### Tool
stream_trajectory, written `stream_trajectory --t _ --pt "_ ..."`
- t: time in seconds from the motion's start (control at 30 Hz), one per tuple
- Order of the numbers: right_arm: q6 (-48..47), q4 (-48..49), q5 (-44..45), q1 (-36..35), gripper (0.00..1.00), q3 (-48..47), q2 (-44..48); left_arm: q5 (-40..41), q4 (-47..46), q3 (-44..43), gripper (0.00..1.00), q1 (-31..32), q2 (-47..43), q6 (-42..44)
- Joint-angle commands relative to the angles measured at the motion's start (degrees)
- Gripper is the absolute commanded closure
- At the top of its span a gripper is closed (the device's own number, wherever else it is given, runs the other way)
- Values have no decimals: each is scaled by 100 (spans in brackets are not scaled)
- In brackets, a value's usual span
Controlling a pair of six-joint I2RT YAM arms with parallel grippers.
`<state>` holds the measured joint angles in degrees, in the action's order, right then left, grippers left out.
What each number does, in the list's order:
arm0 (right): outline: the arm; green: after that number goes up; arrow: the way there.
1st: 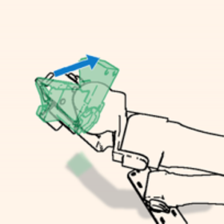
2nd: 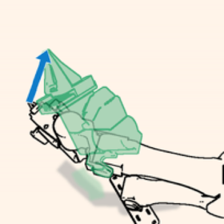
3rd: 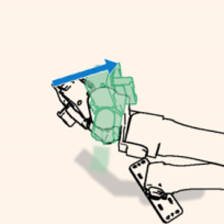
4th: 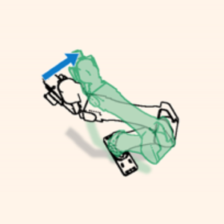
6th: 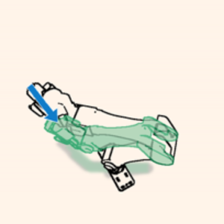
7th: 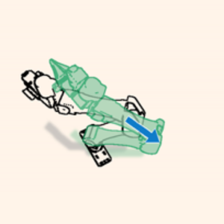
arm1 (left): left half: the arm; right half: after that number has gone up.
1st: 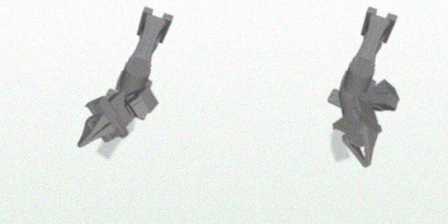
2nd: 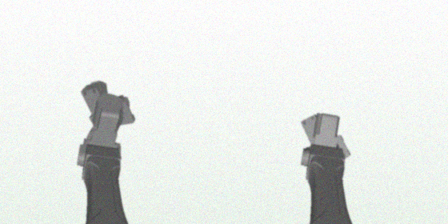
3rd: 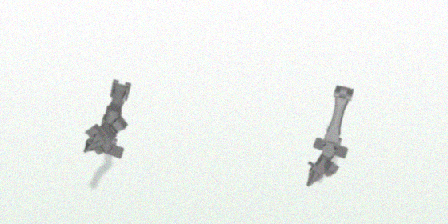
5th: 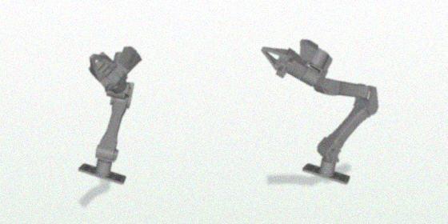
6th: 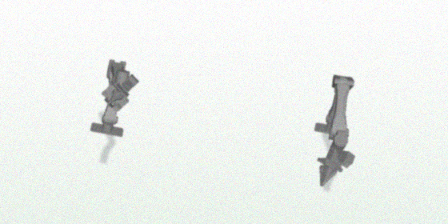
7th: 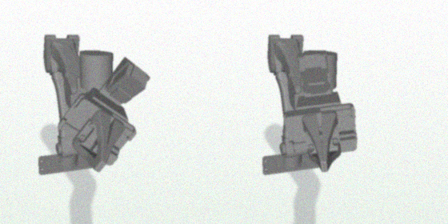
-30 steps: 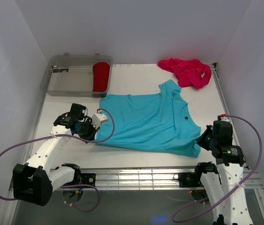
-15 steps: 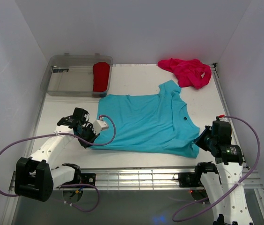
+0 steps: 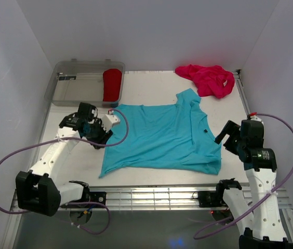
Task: Roll the t-shirts
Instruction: Flatten out the T-shirt at the center of the board.
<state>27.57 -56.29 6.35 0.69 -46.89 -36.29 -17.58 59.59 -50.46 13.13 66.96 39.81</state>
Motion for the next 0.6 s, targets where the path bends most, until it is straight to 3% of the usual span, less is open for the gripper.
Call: stream_trajectory --t 0.0,0.03,0.07,0.1,0.13,0.17,0.33,0.43,0.57 --pt "-541 1431 253 19 11 -487 -587 482 -1413 -982 52 -73 658 -1130" --pt "-777 1707 157 19 53 -496 -1042 728 -1633 -1123 61 -73 904 -1543" --pt "-858 1936 26 19 74 -540 -1299 774 -1957 -1290 69 -73 1368 -1668" --pt "-911 2312 -45 19 85 -566 -1562 774 -2082 -1361 78 -73 1581 -1731" --pt "-1025 2438 -81 10 88 -636 -2131 748 -2188 -1431 79 -65 1775 -1801" --pt "-1104 2526 -203 2 84 -802 -2406 669 -2345 -1554 78 -56 2107 -1819" --pt "-1552 3034 -275 -60 48 -1278 -4005 1020 -2707 -1809 47 190 2769 -2047" --pt "-1772 3378 -222 -60 34 -1480 -4690 1256 -2979 -1775 37 199 3059 -2276" --pt "-1948 3546 -353 -60 29 -1981 -5633 1652 -3463 -1564 34 191 3367 -2434"
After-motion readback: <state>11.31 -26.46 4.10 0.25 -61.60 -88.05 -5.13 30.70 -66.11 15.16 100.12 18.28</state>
